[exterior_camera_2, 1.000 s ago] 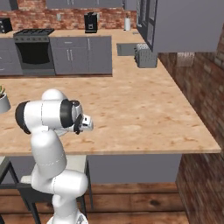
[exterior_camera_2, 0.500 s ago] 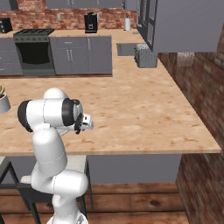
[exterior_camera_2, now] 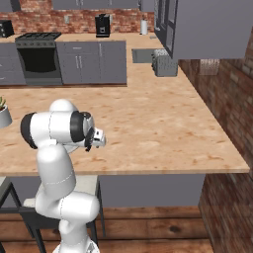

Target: Retrieve the butter from the fridge and place it on a plate on the dining table. Then retrieve the butter knife by the fridge and place it near the plate.

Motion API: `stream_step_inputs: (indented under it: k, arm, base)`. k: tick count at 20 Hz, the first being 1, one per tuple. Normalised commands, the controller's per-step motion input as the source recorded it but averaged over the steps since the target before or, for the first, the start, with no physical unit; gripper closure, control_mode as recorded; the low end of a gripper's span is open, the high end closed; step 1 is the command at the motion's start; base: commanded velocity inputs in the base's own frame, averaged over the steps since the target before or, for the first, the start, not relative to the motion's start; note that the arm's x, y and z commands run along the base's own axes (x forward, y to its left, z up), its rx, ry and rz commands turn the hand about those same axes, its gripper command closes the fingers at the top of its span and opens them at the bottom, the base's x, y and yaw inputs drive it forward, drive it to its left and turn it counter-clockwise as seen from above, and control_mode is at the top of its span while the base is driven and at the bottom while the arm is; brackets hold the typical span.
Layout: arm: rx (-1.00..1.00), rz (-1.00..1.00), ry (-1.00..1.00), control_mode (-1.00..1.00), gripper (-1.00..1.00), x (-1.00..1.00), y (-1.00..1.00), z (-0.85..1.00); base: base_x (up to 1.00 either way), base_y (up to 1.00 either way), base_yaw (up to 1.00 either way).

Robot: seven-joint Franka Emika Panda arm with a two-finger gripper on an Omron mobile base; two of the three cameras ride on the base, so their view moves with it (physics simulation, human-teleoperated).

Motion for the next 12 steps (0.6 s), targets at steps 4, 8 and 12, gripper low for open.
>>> stream_step_inputs:
  k: [4, 8, 12]
  arm:
    - [0.00, 0.00, 0.00, -1.00, -1.00, 0.01, -0.12, 0.00]
    - [0.00, 0.00, 0.00, -1.00, -1.00, 0.00, -0.11, 0.00]
    - [-0.03, 0.00, 0.00, -1.00, -1.00, 0.00, 0.00, 0.13]
  base:
    - [0.00, 0.00, 0.00]
    - [0.00, 0.00, 0.00]
    - [0.00, 0.00, 0.00]
